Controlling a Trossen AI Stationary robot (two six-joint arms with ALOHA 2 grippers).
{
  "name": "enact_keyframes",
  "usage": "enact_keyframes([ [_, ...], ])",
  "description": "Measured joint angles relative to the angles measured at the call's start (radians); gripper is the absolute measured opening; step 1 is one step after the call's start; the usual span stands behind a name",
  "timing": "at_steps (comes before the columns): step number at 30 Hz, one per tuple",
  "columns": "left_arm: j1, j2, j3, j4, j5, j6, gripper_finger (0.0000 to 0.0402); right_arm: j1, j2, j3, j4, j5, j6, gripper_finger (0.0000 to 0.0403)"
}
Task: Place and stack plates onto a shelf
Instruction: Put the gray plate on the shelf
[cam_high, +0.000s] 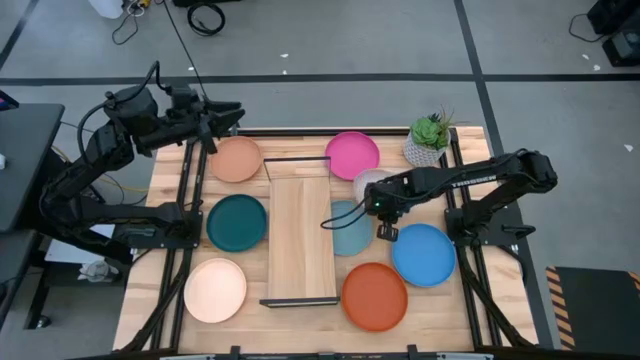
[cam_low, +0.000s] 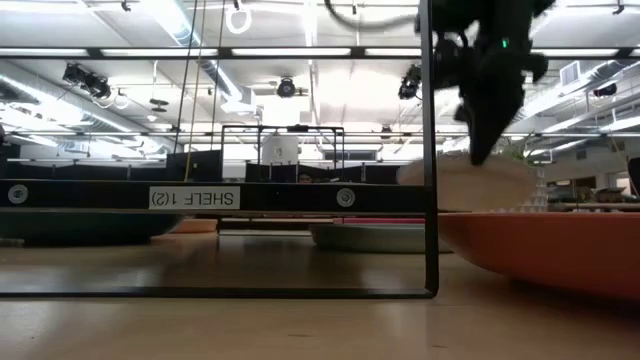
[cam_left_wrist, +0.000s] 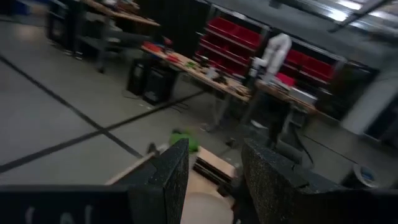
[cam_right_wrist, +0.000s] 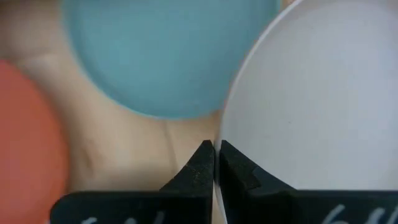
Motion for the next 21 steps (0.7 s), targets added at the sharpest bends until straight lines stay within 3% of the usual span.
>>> enact_keyframes([
  [6,0.014,0.000,0.000,0.000,0.091,-0.038,0.0156,0.093,0.000,0.111,0.009,-0.037,-0.093,0.0016],
  [11,0.014,0.000,0.000,0.000,0.128,-0.051,0.0156,0.143,0.023,0.161,0.084,-0.038,-0.074,0.0016],
  [21,0.014,0.000,0.000,-0.008,0.197,-0.098,0.0156,0.180,0.284,0.405,0.103,-0.039,-0.207,0.0016],
])
